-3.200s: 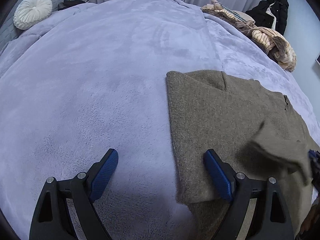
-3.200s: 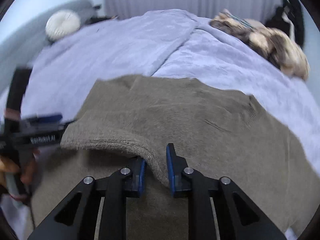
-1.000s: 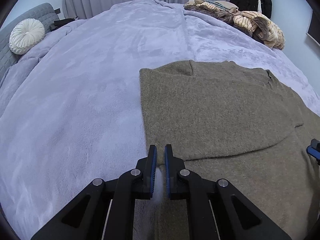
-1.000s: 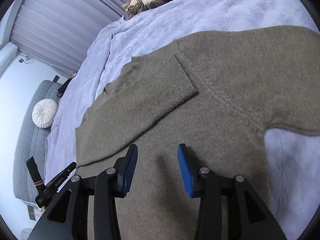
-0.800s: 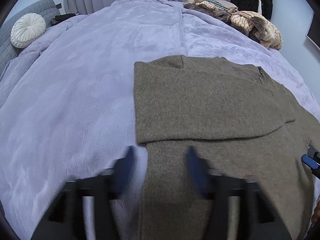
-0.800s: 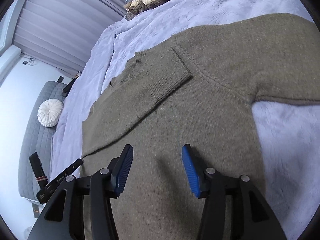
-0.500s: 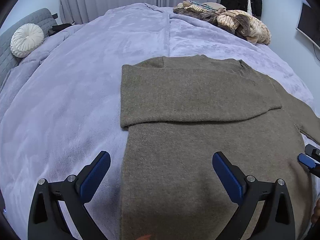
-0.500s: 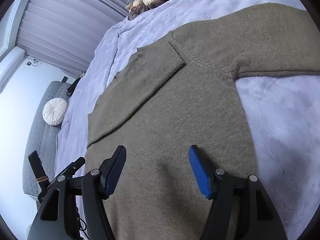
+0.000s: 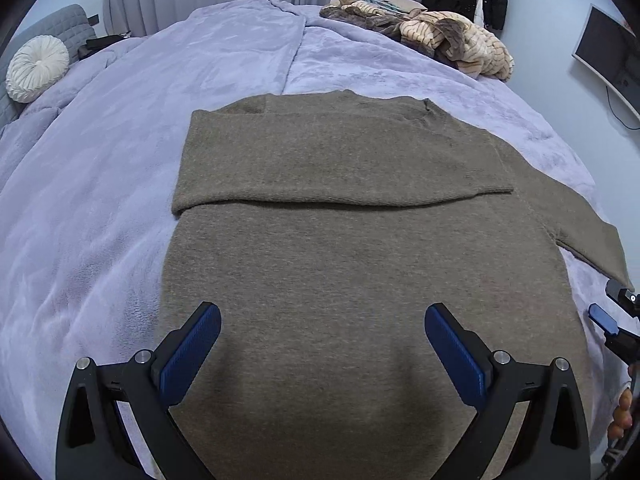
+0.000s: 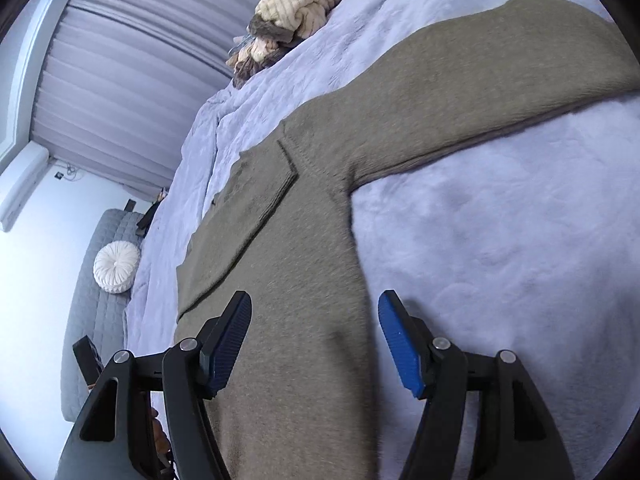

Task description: Fold small clothes

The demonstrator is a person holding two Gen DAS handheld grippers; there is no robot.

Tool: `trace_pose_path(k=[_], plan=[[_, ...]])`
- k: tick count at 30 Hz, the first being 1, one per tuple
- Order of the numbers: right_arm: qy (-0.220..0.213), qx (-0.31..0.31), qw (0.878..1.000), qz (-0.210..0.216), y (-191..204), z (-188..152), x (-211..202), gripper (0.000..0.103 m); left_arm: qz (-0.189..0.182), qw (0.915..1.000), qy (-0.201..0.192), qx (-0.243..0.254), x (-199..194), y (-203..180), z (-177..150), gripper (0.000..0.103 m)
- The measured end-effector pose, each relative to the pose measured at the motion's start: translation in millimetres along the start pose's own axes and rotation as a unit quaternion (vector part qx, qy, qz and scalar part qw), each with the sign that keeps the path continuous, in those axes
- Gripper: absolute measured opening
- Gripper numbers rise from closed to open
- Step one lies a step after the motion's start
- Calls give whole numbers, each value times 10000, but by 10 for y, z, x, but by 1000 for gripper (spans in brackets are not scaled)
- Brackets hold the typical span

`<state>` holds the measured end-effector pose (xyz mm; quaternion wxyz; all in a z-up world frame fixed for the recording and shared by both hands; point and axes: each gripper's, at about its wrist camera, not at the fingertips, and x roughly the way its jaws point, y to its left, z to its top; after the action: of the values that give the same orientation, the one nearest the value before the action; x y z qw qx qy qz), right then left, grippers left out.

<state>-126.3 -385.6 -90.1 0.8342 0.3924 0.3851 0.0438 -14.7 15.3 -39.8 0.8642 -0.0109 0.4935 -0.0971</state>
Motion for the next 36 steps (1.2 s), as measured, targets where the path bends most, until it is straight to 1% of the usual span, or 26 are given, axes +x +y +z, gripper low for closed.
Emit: trace_pose_path(k=[5, 8, 11, 15, 16, 18, 20, 21, 23, 25, 26, 30, 31, 32, 33, 34, 36], plan=[[-498, 448, 9977, -68, -369, 157, -344, 70, -313, 9994, -52, 120, -13, -313, 8, 102], [-804, 759, 9938, -73, -613, 244, -547, 70, -566, 9983, 50, 156, 4, -476, -13, 102], [-1145, 967, 9887, -59, -804, 349, -724, 70, -581, 9980, 74, 246, 35, -628, -14, 102], [-1612, 1340, 9777, -132, -1034, 515, -924, 70, -731, 9966, 207, 332, 85, -795, -2, 102], [-1711, 1451, 9744, -154, -1088, 553, -962, 70, -714, 9965, 235, 372, 98, -836, 3, 102], [-1869, 1686, 9676, -175, -1221, 623, -1022, 70, -722, 9957, 285, 497, 124, -922, 13, 102], [-1959, 1925, 9614, -163, -1347, 689, -1027, 70, -641, 9957, 332, 577, 160, -991, 20, 102], [-1988, 2053, 9582, -140, -1405, 718, -1013, 70, -691, 9950, 386, 603, 186, -1016, 23, 102], [-2066, 2267, 9518, -55, -1494, 775, -975, 70, -731, 9943, 492, 595, 234, -1056, 25, 102], [-2232, 2427, 9440, 110, -1566, 840, -955, 70, -770, 9938, 527, 613, 255, -1099, 35, 102], [-2302, 2509, 9400, 215, -1601, 864, -952, 70, -757, 9940, 491, 618, 249, -1116, 47, 102], [-2515, 2988, 9170, 814, -1757, 939, -912, 70, -667, 9947, 214, 754, 177, -1156, 123, 102], [-2533, 3069, 9125, 952, -1776, 955, -898, 67, -626, 9948, 113, 798, 150, -1157, 148, 102], [-2506, 3128, 9089, 1153, -1789, 984, -869, 48, -593, 9949, 60, 818, 139, -1153, 180, 102], [-2438, 3149, 9072, 1356, -1773, 1020, -808, 32, -564, 9950, 12, 822, 126, -1139, 213, 102], [-2368, 3152, 9064, 1517, -1761, 1048, -765, 8, -564, 9951, -35, 808, 110, -1113, 247, 102], [-2322, 3043, 9074, 1737, -1670, 1092, -719, 8, -578, 9952, -120, 775, 88, -1053, 304, 102]])
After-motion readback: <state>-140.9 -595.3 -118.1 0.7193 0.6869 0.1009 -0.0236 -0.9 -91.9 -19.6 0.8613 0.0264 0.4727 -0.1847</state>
